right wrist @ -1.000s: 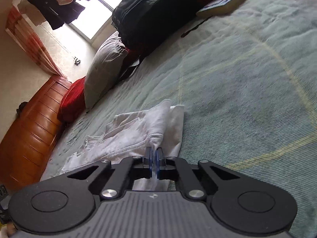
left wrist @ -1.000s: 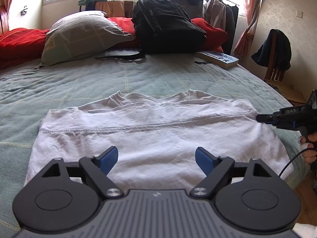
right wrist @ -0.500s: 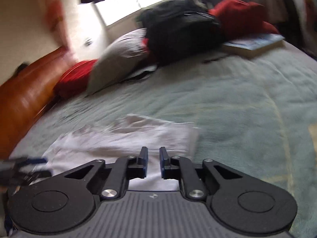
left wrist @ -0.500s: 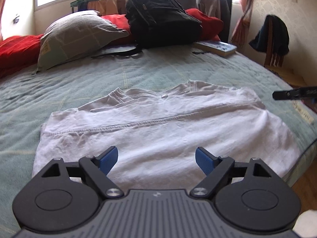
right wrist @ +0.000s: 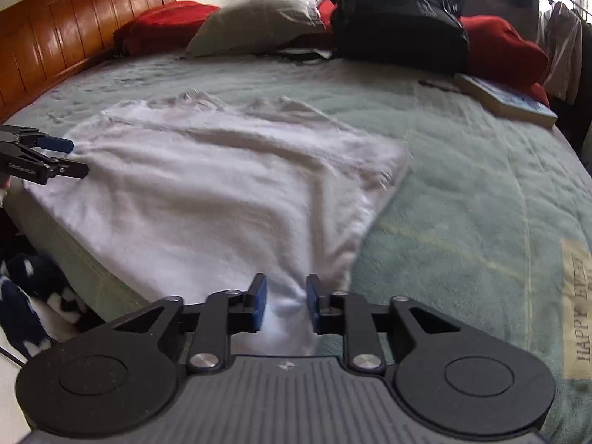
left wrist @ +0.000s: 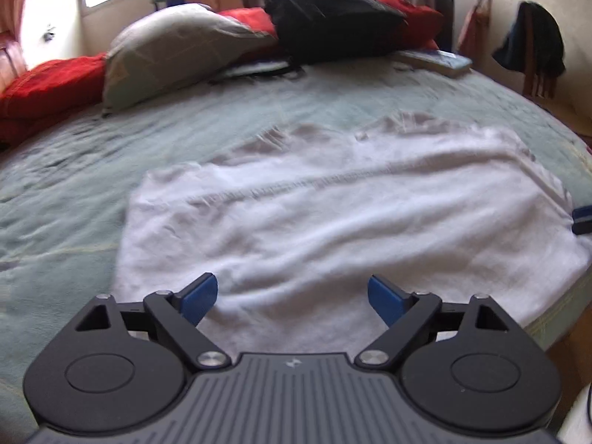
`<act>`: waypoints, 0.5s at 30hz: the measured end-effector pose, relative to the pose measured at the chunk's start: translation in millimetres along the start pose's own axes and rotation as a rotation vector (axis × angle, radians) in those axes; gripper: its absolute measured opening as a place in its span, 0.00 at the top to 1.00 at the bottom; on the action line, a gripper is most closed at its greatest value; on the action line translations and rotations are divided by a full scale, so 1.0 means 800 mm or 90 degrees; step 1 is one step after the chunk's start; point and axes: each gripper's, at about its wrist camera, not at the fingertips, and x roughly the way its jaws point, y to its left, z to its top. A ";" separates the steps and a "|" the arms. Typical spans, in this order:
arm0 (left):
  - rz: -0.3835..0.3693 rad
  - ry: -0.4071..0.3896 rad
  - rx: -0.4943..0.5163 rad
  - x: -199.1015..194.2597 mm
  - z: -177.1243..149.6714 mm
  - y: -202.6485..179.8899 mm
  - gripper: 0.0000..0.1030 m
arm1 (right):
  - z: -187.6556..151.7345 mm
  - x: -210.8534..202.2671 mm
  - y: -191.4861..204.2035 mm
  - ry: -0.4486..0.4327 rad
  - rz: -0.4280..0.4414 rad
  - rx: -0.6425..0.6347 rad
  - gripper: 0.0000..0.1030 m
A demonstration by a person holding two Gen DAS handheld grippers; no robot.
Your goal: Fold clothes
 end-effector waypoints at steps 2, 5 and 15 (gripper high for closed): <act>-0.021 -0.014 0.006 -0.009 0.001 -0.007 0.14 | 0.009 0.002 0.021 -0.021 0.023 -0.013 0.67; -0.047 -0.009 0.026 -0.013 -0.011 -0.025 0.14 | 0.016 0.014 0.056 -0.020 0.055 -0.045 0.60; -0.072 0.006 0.004 -0.029 -0.033 -0.018 0.13 | 0.013 0.010 0.055 -0.025 0.058 0.001 0.43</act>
